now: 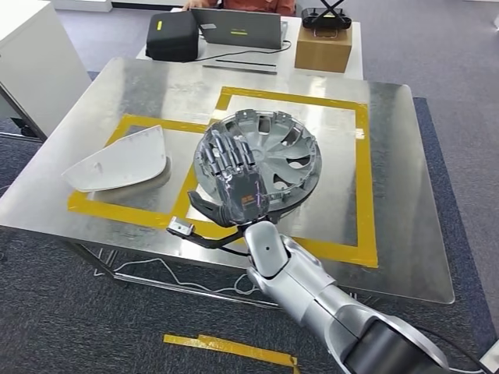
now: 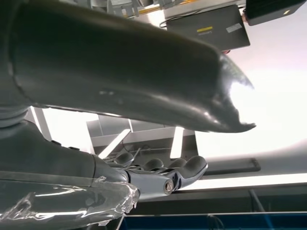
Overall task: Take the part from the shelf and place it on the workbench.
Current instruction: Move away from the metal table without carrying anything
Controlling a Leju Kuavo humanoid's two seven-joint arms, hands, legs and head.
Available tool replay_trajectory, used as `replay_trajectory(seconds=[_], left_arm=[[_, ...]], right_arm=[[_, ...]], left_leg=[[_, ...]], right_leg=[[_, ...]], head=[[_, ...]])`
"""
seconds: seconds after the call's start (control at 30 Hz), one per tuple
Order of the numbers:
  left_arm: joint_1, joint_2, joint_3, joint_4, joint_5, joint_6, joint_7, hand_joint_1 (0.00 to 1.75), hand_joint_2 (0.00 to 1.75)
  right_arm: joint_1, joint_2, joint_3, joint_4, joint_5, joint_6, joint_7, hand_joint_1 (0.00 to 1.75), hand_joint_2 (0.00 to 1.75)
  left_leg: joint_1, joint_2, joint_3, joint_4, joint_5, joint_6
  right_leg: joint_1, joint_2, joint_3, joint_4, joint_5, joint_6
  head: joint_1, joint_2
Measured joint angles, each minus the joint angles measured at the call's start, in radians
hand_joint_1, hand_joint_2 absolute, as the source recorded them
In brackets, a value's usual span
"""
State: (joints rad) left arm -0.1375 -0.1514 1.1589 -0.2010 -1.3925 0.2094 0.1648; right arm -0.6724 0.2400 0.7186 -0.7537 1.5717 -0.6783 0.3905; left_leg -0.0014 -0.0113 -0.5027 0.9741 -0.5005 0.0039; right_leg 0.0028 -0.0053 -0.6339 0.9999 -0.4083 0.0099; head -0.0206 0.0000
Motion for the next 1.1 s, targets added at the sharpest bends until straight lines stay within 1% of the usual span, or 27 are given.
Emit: replay_trajectory(seconds=[0.03,0.07,0.1,0.17,0.2,0.23,0.27,0.33,0.37,0.4,0.43,0.47,0.53,0.57,0.6,0.67,0.7,0.73,0.77,0.8,0.87,0.9,0.93,1.0,1.03,1.07,1.1], left_arm=[[0.0,-0.001,0.0,0.0,0.0,0.0,0.0,0.0,0.0],[0.0,-0.001,0.0,0.0,0.0,0.001,0.0,0.0,0.0],[0.0,-0.001,0.0,0.0,0.0,0.002,0.0,0.0,0.0],[0.0,0.0,0.0,0.0,0.0,0.003,0.0,0.0,0.0],[0.0,-0.001,0.0,0.0,0.0,0.003,0.0,0.0,0.0],[0.0,-0.001,0.0,0.0,0.0,0.003,0.0,0.0,0.0],[0.001,-0.001,0.0,0.0,0.0,0.003,0.0,0.0,0.0],[0.001,-0.001,0.0,0.0,0.0,0.003,0.0,0.0,0.0],[0.0,-0.002,0.0,0.0,0.0,0.003,0.0,0.0,0.0],[0.0,-0.002,0.0,0.0,0.0,0.003,0.0,0.0,0.0],[0.0,-0.002,0.0,0.0,0.0,0.003,0.0,0.0,0.0],[0.0,-0.002,0.0,0.0,0.001,0.003,0.0,0.0,0.0],[0.002,-0.001,0.0,0.0,0.001,0.003,0.0,0.0,0.0],[0.003,-0.001,0.0,0.0,0.001,0.003,0.0,0.0,0.0],[0.004,0.0,0.001,0.0,0.001,0.003,0.0,0.0,0.0],[0.004,0.0,0.001,0.0,0.001,0.003,0.001,0.0,0.0],[0.004,-0.001,0.002,0.0,0.0,0.003,0.001,0.0,0.0],[0.004,-0.001,0.002,0.0,0.0,0.003,0.001,0.0,0.0],[0.004,-0.001,0.003,0.0,0.0,0.003,0.001,0.0,0.0],[0.004,-0.001,0.004,0.0,-0.001,0.003,0.001,0.0,0.0],[0.002,-0.001,0.005,0.0,-0.002,0.003,0.001,0.0,0.0],[0.001,-0.001,0.006,0.0,-0.002,0.003,0.001,0.0,0.0],[0.0,-0.001,0.006,0.0,-0.003,0.004,0.001,0.0,0.0],[0.001,-0.002,0.006,0.0,-0.004,0.004,0.001,0.0,0.0],[0.002,-0.003,0.006,0.0,-0.005,0.004,0.001,0.0,0.0],[0.003,-0.003,0.007,0.0,-0.006,0.004,0.002,0.0,0.0],[0.003,-0.003,0.007,0.0,-0.007,0.005,0.002,0.0,0.0]], right_arm=[[0.0,0.0,-0.002,0.003,0.0,0.0,-0.001,0.0,0.0],[0.0,0.0,-0.003,0.006,0.0,0.0,-0.001,0.0,0.0],[0.0,0.0,-0.005,0.008,0.0,0.0,-0.001,0.0,0.0],[0.0,0.0,-0.008,0.013,0.0,0.0,-0.001,0.0,0.0],[0.0,0.0,-0.008,0.016,0.0,0.0,-0.002,0.0,0.0],[0.001,0.0,-0.009,0.02,0.0,0.0,-0.002,0.0,0.0],[0.001,0.0,-0.009,0.023,0.0,0.0,-0.002,0.0,0.0],[0.0,0.001,-0.01,0.027,0.0,0.0,-0.002,0.0,0.0],[-0.001,0.003,-0.011,0.027,0.0,0.0,-0.002,0.0,0.0],[-0.002,0.005,-0.012,0.028,0.0,0.0,-0.002,0.0,0.0],[-0.004,0.006,-0.013,0.029,0.0,0.0,-0.003,0.0,0.0],[-0.004,0.008,-0.014,0.03,0.0,0.0,-0.004,0.0,0.0],[-0.005,0.008,-0.017,0.033,0.0,0.0,-0.007,0.0,0.0],[-0.005,0.009,-0.019,0.035,0.0,0.0,-0.01,0.0,0.0],[-0.005,0.01,-0.022,0.037,0.0,0.0,-0.015,0.0,0.0],[-0.003,0.011,-0.033,0.04,0.0,0.0,-0.022,0.0,0.0],[-0.001,0.011,-0.039,0.042,0.0,0.0,-0.023,0.0,0.0],[0.002,0.011,-0.045,0.044,0.0,0.0,-0.024,0.0,0.0],[0.005,0.011,-0.052,0.045,0.0,0.0,-0.024,0.0,0.0],[0.006,0.011,-0.058,0.046,0.0,0.0,-0.024,0.0,0.0],[0.008,0.011,-0.07,0.047,0.0,0.0,-0.024,0.0,0.0],[0.007,0.011,-0.075,0.047,0.0,0.0,-0.024,0.0,0.0],[0.007,0.011,-0.079,0.047,0.0,0.0,-0.024,0.0,0.0],[0.009,0.011,-0.084,0.048,0.0,0.0,-0.024,0.0,0.0],[0.011,0.01,-0.086,0.049,0.0,0.0,-0.024,0.0,0.0],[0.012,0.009,-0.089,0.049,0.0,0.0,-0.024,0.0,0.0],[0.013,0.008,-0.092,0.05,0.0,0.0,-0.024,0.0,0.0]], left_leg=[[0.001,0.002,-0.007,-0.003,0.01,0.008],[0.002,0.004,-0.016,-0.006,0.021,0.016],[0.003,0.006,-0.027,-0.007,0.032,0.022],[0.002,0.006,-0.054,-0.006,0.052,0.027],[0.001,0.006,-0.068,-0.005,0.062,0.027],[0.001,0.006,-0.083,-0.003,0.073,0.026],[0.001,0.006,-0.096,-0.002,0.082,0.024],[0.001,0.006,-0.12,0.003,0.098,0.018],[0.0,0.006,-0.129,0.006,0.106,0.013],[-0.002,0.006,-0.136,0.009,0.114,0.008],[-0.002,0.006,-0.14,0.01,0.121,0.003],[-0.002,0.006,-0.143,0.011,0.129,-0.002],[0.001,0.006,-0.151,0.018,0.124,-0.013],[0.003,0.006,-0.16,0.038,0.098,-0.019],[0.005,0.006,-0.173,0.078,0.055,-0.026],[0.009,0.006,-0.206,0.205,-0.042,-0.036],[0.01,0.006,-0.217,0.265,-0.069,-0.039],[0.011,0.006,-0.216,0.301,-0.072,-0.04],[0.012,0.006,-0.199,0.302,-0.056,-0.04],[0.013,0.006,-0.165,0.268,-0.029,-0.039],[0.013,0.006,-0.064,0.132,0.002,-0.036],[0.012,0.005,-0.024,0.07,0.0,-0.032],[0.01,0.004,0.0,0.028,-0.006,-0.026],[0.005,0.003,0.0,0.004,-0.004,-0.01],[0.005,0.006,-0.007,0.002,0.005,-0.001],[0.005,0.008,-0.016,0.0,0.014,0.009],[0.005,0.01,-0.027,-0.002,0.025,0.018]], right_leg=[[-0.001,0.001,-0.009,0.008,-0.013,0.005],[-0.002,0.002,-0.023,0.034,-0.042,0.009],[-0.004,0.004,-0.04,0.078,-0.086,0.012],[-0.005,0.004,-0.076,0.207,-0.175,0.017],[-0.005,0.004,-0.083,0.257,-0.194,0.019],[-0.005,0.004,-0.078,0.28,-0.192,0.02],[-0.005,0.004,-0.054,0.266,-0.17,0.019],[-0.005,0.004,0.04,0.147,-0.125,0.016],[-0.005,0.005,0.092,0.072,-0.119,0.013],[-0.004,0.006,0.129,0.017,-0.121,0.011],[-0.002,0.007,0.148,-0.014,-0.128,0.008],[-0.001,0.007,0.152,-0.025,-0.128,0.004],[-0.002,0.005,0.139,-0.024,-0.113,-0.011],[-0.004,0.003,0.131,-0.025,-0.103,-0.021],[-0.005,0.001,0.12,-0.026,-0.092,-0.029],[-0.004,0.0,0.096,-0.024,-0.073,-0.034],[-0.003,-0.001,0.083,-0.022,-0.063,-0.033],[-0.003,-0.002,0.068,-0.019,-0.054,-0.032],[-0.003,-0.002,0.054,-0.016,-0.045,-0.03],[-0.003,-0.002,0.04,-0.013,-0.037,-0.028],[-0.002,-0.001,0.019,-0.007,-0.022,-0.02],[0.0,-0.001,0.012,-0.005,-0.015,-0.015],[0.001,-0.001,0.006,-0.004,-0.006,-0.01],[0.0,-0.002,-0.003,-0.007,0.013,0.001],[-0.001,-0.001,-0.009,-0.006,0.01,0.006],[-0.002,0.001,-0.021,0.009,-0.009,0.011],[-0.003,0.002,-0.038,0.045,-0.045,0.016]], head=[[0.001,0.0],[0.003,0.0],[0.005,0.0],[0.008,0.0],[0.008,0.0],[0.009,0.0],[0.009,0.0],[0.009,0.0],[0.008,0.0],[0.008,0.0],[0.009,0.0],[0.009,0.0],[0.009,0.0],[0.008,0.0],[0.006,0.0],[0.004,0.0],[0.004,0.0],[0.004,0.0],[0.004,0.0],[0.004,0.0],[0.003,0.0],[0.004,0.0],[0.004,0.0],[0.005,0.0],[0.004,0.0],[0.006,0.0],[0.008,0.0]])
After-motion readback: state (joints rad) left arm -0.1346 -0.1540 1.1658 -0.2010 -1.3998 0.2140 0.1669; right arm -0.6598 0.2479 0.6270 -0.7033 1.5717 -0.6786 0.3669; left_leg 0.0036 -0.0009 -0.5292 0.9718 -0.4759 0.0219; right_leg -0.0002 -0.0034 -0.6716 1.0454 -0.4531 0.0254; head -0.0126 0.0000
